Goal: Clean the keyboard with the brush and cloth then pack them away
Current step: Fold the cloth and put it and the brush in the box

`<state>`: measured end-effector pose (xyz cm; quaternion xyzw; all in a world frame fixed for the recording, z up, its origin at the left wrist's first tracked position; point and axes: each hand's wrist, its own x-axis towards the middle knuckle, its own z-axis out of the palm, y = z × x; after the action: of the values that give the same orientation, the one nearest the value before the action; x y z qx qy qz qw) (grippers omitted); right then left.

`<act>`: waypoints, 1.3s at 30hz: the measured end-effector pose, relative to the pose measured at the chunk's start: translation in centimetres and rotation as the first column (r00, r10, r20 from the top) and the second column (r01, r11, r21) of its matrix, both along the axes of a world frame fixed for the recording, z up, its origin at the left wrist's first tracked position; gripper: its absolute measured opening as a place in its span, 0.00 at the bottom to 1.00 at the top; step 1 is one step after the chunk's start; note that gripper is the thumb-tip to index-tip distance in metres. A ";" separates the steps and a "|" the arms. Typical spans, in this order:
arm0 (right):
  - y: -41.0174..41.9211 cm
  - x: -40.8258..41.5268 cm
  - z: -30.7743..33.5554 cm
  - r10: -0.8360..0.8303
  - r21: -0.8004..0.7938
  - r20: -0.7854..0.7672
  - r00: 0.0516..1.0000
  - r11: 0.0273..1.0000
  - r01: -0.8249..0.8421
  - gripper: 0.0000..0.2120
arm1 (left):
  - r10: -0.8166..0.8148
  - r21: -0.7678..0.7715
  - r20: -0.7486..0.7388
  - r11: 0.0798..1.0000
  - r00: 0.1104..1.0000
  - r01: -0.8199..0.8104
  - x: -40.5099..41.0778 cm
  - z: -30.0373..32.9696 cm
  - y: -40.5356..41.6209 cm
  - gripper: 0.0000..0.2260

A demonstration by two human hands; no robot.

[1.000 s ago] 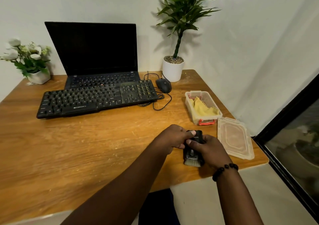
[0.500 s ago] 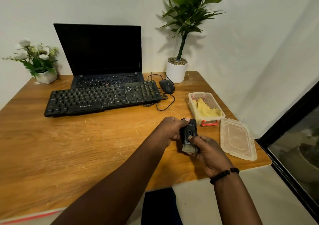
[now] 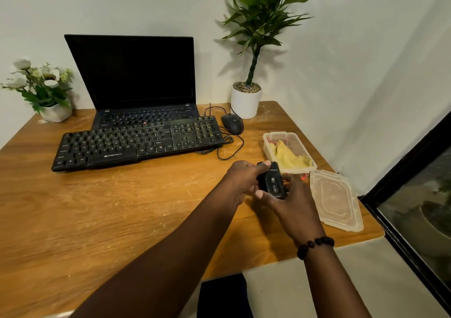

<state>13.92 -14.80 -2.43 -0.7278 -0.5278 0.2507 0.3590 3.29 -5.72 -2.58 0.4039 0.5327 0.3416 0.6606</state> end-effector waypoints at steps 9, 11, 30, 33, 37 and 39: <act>5.9 2.0 2.6 -0.194 0.274 0.399 0.896 0.958 0.086 0.26 | 0.079 0.118 0.091 0.989 0.993 -0.090 2.7 2.2 4.0 0.13; 8.0 2.6 2.2 -0.193 0.216 0.389 0.901 0.970 0.115 0.24 | 0.142 0.123 -0.011 0.983 0.990 -0.140 3.2 1.1 4.7 0.10; 4.0 4.9 -1.4 -0.571 0.391 0.175 0.802 0.788 0.476 0.11 | 0.043 0.097 -0.199 0.995 0.979 -0.024 5.6 -2.6 2.4 0.16; 1.8 6.3 -3.3 -0.668 0.304 0.292 0.684 0.743 0.596 0.16 | 0.026 0.096 -0.217 0.995 0.976 -0.005 5.5 -3.0 1.6 0.13; 1.4 9.3 -4.1 -0.596 -0.026 0.505 0.624 0.712 0.701 0.34 | 0.011 0.077 -0.224 0.997 0.974 0.007 5.4 -3.3 0.7 0.06; 1.6 10.3 -3.8 -0.569 -0.157 0.511 0.644 0.675 0.721 0.39 | 0.013 0.072 -0.229 0.997 0.973 0.004 5.3 -3.2 0.5 0.08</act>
<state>24.25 -13.23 -6.19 -0.9559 -0.2388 0.0288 0.1685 8.55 -5.23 -5.80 0.4632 0.5937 0.3130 0.5788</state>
